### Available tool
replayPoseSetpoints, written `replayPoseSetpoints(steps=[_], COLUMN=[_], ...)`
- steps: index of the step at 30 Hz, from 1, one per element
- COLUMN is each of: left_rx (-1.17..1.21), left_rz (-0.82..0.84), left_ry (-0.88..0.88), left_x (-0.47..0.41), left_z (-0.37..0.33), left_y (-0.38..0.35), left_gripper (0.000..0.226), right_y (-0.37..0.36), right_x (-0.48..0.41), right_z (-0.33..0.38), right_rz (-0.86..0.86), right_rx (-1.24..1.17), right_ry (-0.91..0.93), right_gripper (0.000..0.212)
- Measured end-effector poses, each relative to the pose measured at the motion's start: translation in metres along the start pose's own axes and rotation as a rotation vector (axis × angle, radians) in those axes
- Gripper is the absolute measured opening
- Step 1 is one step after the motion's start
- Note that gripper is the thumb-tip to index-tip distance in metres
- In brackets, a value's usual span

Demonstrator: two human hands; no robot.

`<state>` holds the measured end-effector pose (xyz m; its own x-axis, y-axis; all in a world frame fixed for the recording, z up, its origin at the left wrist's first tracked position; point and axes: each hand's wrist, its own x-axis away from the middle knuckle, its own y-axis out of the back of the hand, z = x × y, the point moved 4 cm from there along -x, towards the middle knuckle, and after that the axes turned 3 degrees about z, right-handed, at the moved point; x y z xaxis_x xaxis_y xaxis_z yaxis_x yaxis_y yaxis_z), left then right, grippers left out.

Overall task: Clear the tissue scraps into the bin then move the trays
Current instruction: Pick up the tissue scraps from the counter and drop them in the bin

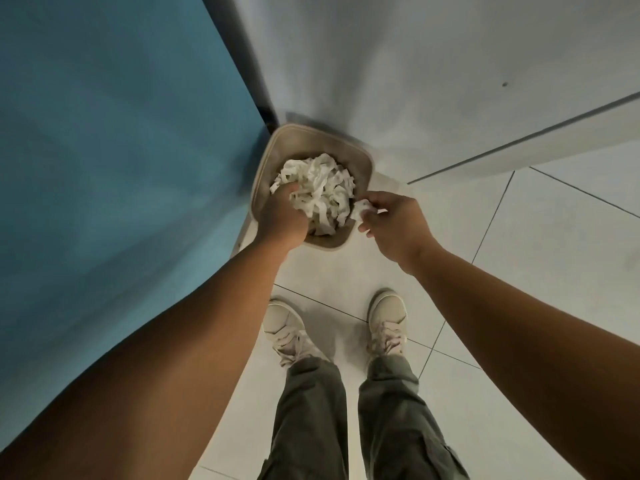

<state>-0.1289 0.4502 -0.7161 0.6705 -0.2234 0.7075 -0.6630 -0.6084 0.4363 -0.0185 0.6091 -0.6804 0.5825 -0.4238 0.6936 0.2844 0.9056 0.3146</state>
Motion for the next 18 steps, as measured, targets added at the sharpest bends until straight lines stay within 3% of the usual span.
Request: replayPoseSetpoints(steps=[10, 14, 18], left_rx=[0.013, -0.036, -0.057], left_rz=[-0.053, -0.065, -0.069], left_ry=[-0.009, -0.033, -0.081], left_x=[0.014, 0.023, 0.042], left_z=[0.024, 0.021, -0.002], left_y=[0.036, 0.040, 0.049], left_gripper=[0.043, 0.042, 0.043], right_y=[-0.075, -0.070, -0.045], right_x=[-0.065, -0.064, -0.037], right_z=[0.021, 0.011, 0.026], right_rz=[0.136, 0.141, 0.100], right_rx=[0.282, 0.347, 0.415], right_ry=[0.111, 0.058, 0.088], right_gripper=[0.045, 0.058, 0.053])
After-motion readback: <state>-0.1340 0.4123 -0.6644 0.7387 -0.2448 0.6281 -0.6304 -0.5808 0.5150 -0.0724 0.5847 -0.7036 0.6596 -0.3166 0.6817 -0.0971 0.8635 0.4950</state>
